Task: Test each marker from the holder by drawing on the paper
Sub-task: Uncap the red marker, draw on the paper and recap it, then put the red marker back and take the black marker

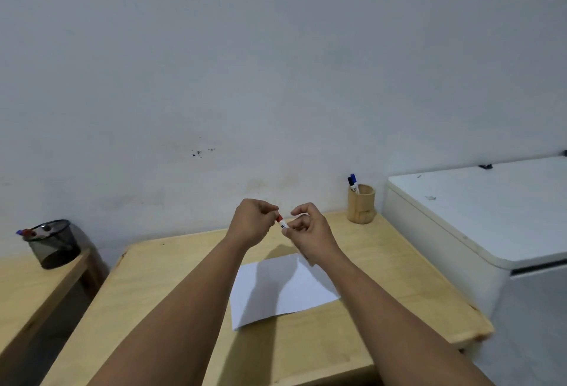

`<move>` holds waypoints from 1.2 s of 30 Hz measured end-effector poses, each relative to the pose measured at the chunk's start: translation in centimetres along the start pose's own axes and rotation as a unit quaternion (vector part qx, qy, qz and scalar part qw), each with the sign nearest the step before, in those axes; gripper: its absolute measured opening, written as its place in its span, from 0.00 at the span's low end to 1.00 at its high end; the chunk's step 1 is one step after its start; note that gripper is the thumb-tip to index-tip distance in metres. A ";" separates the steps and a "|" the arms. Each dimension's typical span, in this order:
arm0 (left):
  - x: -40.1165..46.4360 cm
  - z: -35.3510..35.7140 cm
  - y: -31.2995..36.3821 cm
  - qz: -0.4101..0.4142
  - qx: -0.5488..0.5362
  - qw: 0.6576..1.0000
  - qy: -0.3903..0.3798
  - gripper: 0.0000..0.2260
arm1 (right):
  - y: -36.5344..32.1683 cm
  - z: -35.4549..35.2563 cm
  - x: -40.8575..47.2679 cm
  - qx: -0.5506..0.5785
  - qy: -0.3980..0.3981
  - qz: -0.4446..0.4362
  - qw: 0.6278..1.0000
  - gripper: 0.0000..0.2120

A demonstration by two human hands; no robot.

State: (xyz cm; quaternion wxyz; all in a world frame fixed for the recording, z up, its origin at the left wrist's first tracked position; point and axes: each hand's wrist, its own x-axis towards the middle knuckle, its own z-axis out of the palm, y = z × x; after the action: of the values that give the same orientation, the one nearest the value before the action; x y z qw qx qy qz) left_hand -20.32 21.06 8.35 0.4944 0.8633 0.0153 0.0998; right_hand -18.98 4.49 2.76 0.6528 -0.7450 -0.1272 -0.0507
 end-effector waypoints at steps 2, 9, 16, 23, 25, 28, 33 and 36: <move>0.8 2.3 1.3 0.034 0.017 0.998 -0.040 0.07 | 0.9 -2.3 0.5 -0.003 0.007 0.001 1.000 0.17; 6.0 12.5 4.9 0.098 0.063 0.992 -0.056 0.25 | 0.9 -13.5 7.5 -0.076 0.158 -0.008 0.985 0.12; 11.4 20.6 1.9 0.029 0.074 0.995 -0.063 0.38 | -0.2 -22.2 16.2 -0.100 0.242 -0.054 0.964 0.11; 15.0 25.6 1.0 0.014 0.074 0.995 -0.064 0.39 | 4.0 -21.4 18.9 -0.243 0.168 0.001 0.956 0.15; 15.2 26.3 1.2 0.016 0.059 0.996 -0.065 0.37 | 5.3 -20.7 18.6 -0.306 0.139 0.011 0.942 0.21; 15.6 26.9 0.7 0.005 0.053 0.996 -0.071 0.32 | 6.5 -19.6 18.2 -0.373 0.152 -0.031 0.915 0.23; 15.9 27.0 0.6 0.020 0.068 0.995 -0.073 0.32 | 6.9 -18.4 18.5 -0.493 0.112 -0.010 0.863 0.19; 16.0 26.9 1.0 0.023 0.073 0.994 -0.076 0.31 | 7.1 -18.1 18.8 -0.462 0.120 0.032 0.878 0.17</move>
State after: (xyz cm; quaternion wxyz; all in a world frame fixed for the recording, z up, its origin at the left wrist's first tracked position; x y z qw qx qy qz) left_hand 0.34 -0.27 -1.49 0.4271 0.9025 -0.0347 0.0436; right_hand 2.54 -11.87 3.03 0.2462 -0.9538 0.0137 -0.1718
